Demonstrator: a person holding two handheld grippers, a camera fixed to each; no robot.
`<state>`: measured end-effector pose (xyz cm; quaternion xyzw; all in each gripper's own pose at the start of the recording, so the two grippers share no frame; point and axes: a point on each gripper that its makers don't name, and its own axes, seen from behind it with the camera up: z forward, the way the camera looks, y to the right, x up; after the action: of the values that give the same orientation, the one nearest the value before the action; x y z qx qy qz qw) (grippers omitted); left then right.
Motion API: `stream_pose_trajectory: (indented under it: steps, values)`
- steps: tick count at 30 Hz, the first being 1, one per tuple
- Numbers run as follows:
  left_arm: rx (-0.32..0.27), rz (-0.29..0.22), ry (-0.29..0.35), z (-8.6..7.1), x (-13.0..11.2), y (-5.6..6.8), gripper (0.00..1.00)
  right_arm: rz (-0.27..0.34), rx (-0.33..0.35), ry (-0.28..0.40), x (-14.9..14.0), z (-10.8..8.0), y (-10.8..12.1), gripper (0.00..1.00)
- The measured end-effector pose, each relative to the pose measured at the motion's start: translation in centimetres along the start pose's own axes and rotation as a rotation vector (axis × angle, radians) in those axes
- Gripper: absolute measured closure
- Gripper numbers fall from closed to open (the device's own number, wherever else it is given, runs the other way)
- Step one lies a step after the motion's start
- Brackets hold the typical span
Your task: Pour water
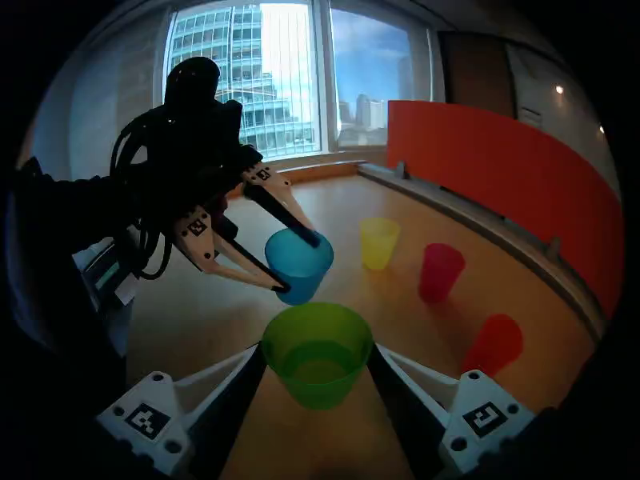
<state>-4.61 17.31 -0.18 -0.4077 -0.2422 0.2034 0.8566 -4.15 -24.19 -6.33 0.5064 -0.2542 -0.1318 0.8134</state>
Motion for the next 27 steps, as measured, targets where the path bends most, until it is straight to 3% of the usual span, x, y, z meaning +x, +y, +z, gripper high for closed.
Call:
stream_pose_trajectory:
  steps: [17,27]
  values:
    - [-0.031,0.033,-0.074,1.7,-2.3,0.6,0.13,-0.013,0.003,-0.059,-1.9,0.9,0.2,0.08]
    - [-0.046,0.019,-0.081,2.2,-3.1,1.1,0.13,-0.013,0.002,-0.064,-2.1,1.1,0.2,0.08]
